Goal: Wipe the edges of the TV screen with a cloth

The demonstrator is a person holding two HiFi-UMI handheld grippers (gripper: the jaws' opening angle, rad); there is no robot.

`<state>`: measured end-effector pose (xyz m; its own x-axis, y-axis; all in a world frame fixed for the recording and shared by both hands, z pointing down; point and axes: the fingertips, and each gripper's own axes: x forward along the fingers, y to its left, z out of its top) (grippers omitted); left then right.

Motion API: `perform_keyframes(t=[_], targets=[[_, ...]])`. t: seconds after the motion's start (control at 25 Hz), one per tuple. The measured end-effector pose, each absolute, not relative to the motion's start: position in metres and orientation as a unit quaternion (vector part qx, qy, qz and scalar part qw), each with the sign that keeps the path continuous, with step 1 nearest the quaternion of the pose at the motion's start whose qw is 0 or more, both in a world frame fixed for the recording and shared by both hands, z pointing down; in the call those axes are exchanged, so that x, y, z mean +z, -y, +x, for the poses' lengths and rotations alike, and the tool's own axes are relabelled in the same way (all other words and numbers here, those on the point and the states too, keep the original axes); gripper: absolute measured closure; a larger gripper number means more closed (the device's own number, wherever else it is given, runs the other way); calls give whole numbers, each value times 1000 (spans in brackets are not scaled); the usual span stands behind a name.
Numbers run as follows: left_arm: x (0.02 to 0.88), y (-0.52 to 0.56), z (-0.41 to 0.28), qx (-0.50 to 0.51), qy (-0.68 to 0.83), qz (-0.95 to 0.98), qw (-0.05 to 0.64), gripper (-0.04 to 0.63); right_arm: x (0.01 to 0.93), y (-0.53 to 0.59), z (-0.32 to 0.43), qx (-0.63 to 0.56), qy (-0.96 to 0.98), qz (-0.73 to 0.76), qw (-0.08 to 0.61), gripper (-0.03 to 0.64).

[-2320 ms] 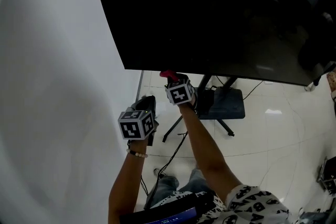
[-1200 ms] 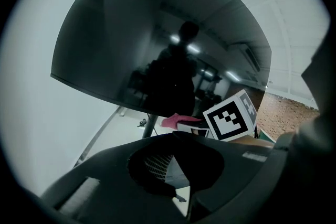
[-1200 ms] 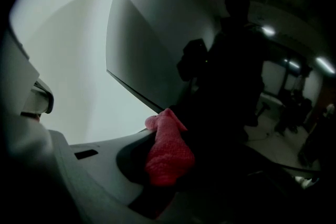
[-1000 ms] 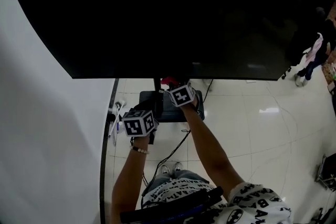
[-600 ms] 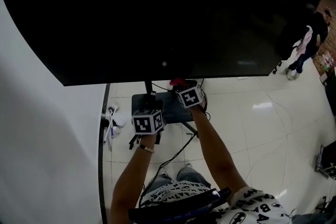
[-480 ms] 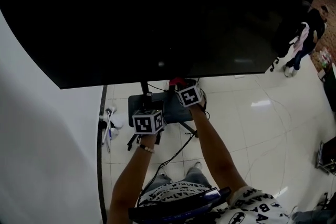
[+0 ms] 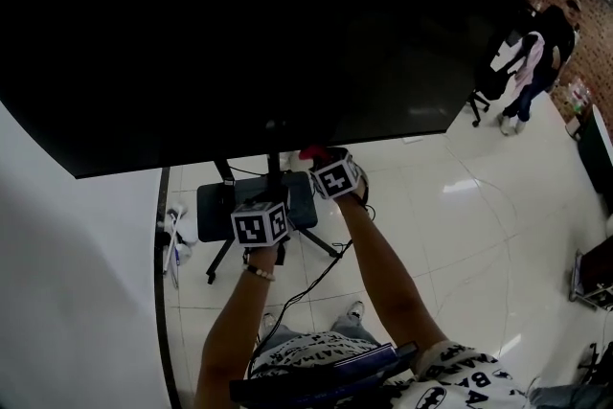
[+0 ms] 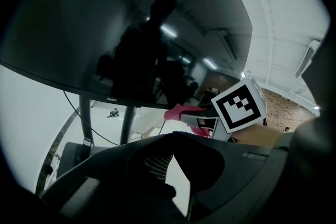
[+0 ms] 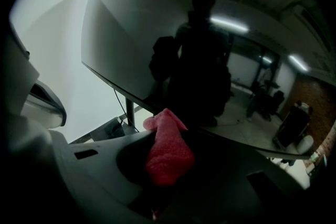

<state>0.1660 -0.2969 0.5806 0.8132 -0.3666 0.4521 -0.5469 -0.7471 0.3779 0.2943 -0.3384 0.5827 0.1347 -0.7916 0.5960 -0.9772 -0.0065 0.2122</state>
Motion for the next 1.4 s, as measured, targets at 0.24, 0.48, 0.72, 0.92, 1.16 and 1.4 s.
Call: perform_keyframes(t=[0.24,0.48,0.72,0.92,1.16,1.4], targets=[[575,271,232,170,239,922,252,595,579,306,352,150,638,697,292,554],[582,244,296,169,227,925,254,595,586,268,433,149,619,711,301,554],[581,216,354,169,211,929,252,595,582,222,528,147,581,739,308,554],[580,198,396,168,187,936,245,595,576,190,589,148,548,762,312,554],[578,182,423,176,186,938,233,595,575,167,627,150,539,765,320,554],[576,170,434,176,192,937,233,595,571,150,660,145,526,768,335,554]])
